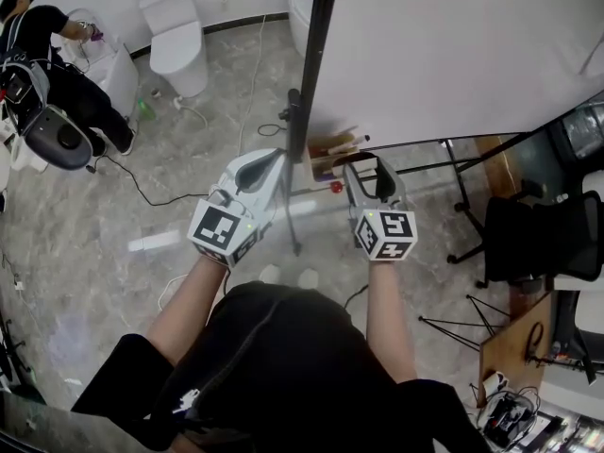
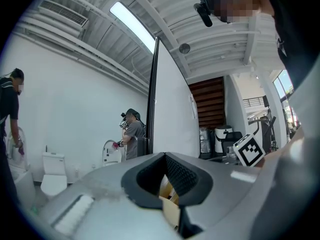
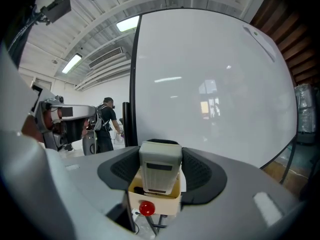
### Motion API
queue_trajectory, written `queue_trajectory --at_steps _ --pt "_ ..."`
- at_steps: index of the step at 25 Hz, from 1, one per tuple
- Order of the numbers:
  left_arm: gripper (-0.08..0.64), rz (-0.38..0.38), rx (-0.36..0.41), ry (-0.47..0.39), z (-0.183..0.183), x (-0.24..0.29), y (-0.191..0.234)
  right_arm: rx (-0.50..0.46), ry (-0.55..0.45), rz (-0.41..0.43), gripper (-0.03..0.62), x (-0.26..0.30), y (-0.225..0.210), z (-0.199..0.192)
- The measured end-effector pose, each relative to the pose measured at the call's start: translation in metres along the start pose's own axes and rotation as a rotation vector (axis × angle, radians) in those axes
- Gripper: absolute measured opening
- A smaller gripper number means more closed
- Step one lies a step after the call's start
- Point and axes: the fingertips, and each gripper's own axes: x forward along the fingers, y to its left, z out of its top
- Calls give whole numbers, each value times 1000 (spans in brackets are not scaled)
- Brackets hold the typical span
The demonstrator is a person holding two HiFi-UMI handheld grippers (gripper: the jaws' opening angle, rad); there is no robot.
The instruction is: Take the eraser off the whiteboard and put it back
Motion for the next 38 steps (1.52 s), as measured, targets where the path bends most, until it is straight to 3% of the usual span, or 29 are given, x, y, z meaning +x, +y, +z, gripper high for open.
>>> queue_trajectory --at_steps 10,17,26,38 --pt "4 26 30 27 -7 -14 11 1 47 -14 265 16 -2 -26" --pt "3 62 -10 25 -10 -16 12 0 74 -32 267 23 -7 -39" --pt "3 9 16 48 -19 -5 0 2 90 -43 267 29 -11 -45" --pt "3 -5 22 57 -23 -3 -1 14 91 -30 291 28 -11 -47"
